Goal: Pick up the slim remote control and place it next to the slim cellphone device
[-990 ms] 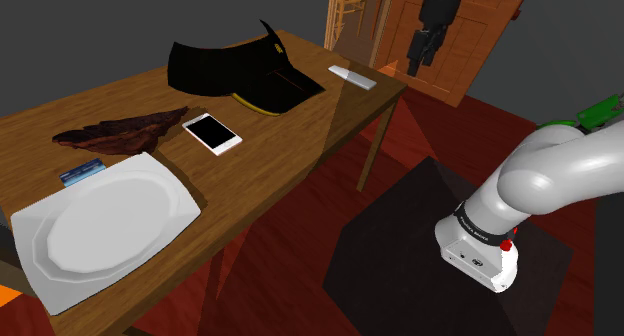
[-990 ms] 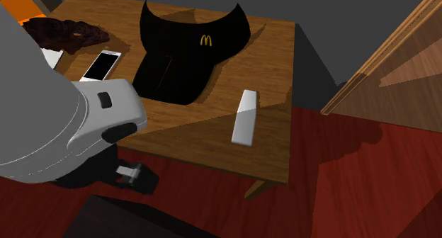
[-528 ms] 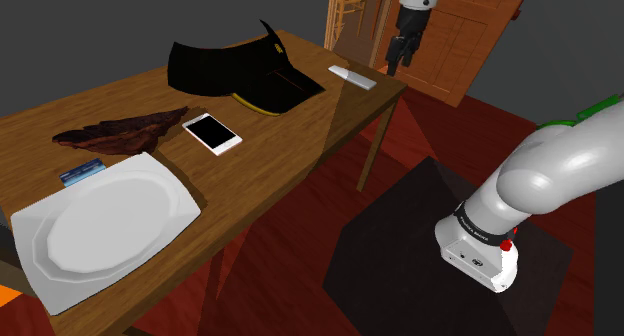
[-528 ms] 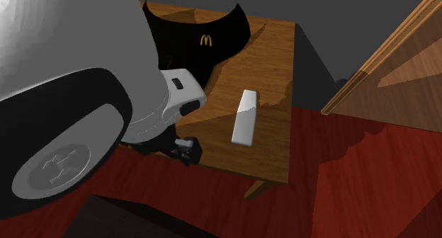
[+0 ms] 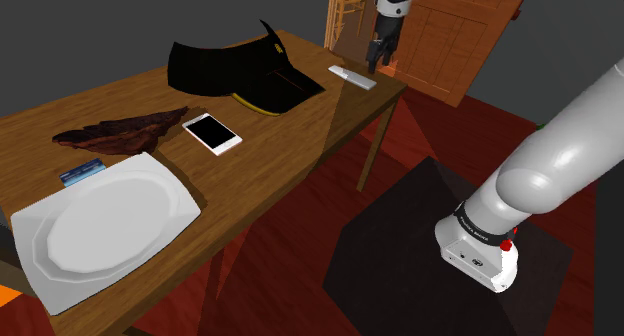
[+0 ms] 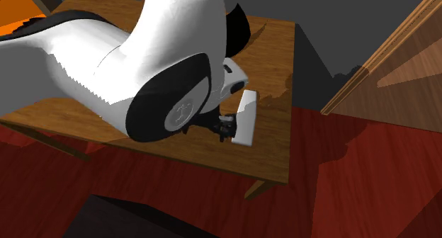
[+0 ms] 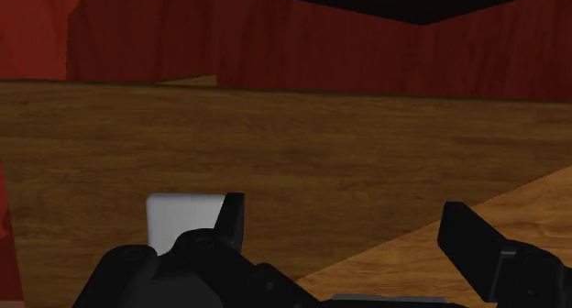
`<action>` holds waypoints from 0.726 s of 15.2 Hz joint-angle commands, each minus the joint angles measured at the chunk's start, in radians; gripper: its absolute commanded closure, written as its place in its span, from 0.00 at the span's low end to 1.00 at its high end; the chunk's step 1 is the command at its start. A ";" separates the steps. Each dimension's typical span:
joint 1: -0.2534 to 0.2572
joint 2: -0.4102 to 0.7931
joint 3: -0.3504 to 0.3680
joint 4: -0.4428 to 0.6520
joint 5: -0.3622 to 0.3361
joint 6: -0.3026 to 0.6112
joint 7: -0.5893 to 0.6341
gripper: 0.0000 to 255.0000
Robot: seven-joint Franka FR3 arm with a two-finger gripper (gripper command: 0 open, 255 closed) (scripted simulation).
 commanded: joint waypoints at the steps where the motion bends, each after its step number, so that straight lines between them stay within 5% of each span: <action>1: -0.005 0.062 -0.009 0.040 0.010 0.027 -0.021 0.00; 11: -0.057 0.448 -0.021 0.401 0.096 0.073 -0.121 0.00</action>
